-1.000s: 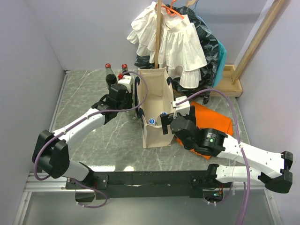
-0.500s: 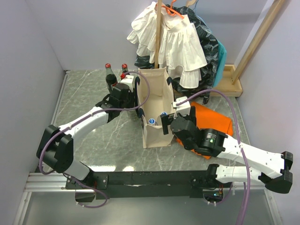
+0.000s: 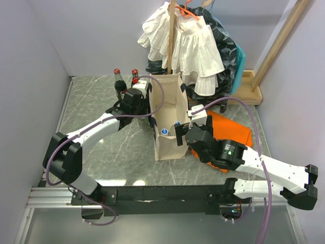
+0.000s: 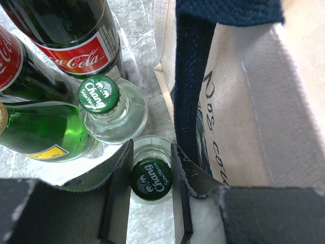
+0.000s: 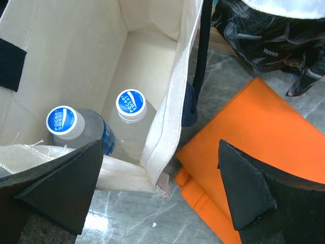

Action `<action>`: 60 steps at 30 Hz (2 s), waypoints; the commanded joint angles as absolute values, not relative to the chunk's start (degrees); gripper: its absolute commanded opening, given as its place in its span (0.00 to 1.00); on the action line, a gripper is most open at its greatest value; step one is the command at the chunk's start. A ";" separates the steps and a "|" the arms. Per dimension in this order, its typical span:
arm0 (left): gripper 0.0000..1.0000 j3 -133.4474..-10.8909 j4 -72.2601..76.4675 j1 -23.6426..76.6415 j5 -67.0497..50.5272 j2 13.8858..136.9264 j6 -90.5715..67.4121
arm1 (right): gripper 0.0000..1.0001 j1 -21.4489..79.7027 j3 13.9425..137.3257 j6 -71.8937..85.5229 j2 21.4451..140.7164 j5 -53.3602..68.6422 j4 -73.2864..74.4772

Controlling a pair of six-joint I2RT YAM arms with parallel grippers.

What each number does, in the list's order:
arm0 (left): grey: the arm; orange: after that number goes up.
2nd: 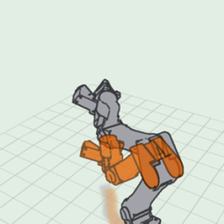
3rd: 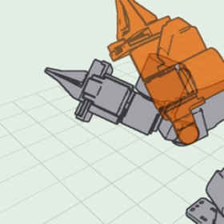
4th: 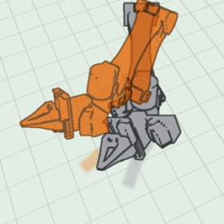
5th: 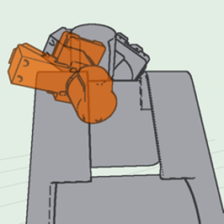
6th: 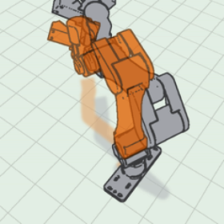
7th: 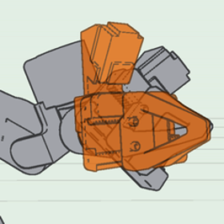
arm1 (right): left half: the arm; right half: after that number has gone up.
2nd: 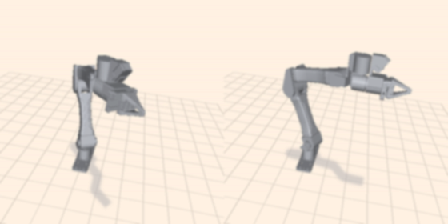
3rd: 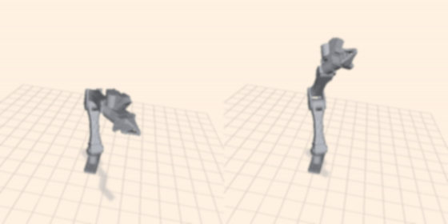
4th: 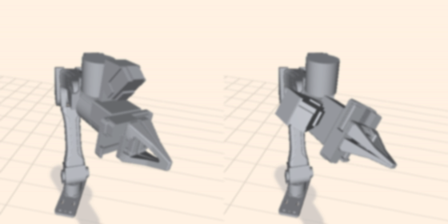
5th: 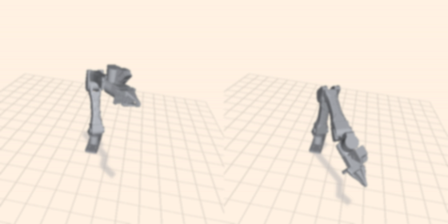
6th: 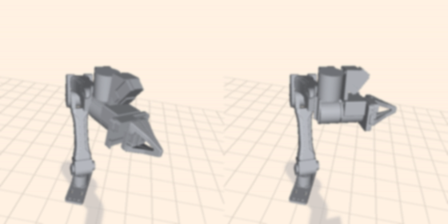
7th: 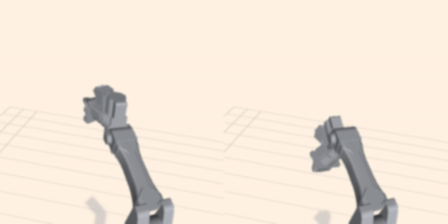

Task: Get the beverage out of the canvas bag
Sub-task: Place the drink at the center of the board.

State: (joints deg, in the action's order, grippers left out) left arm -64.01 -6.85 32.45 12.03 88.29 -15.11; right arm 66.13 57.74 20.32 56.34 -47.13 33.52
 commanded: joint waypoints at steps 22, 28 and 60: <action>0.55 -68.03 -4.66 32.87 13.01 87.45 -14.77 | 1.00 66.36 57.83 20.57 55.72 -48.25 31.82; 0.58 -68.47 -5.45 32.87 13.36 86.31 -14.77 | 1.00 66.36 57.48 20.92 55.20 -48.43 31.90; 0.87 -70.58 -11.86 33.05 4.22 71.02 -17.66 | 1.00 66.45 61.52 17.84 55.64 -46.15 31.91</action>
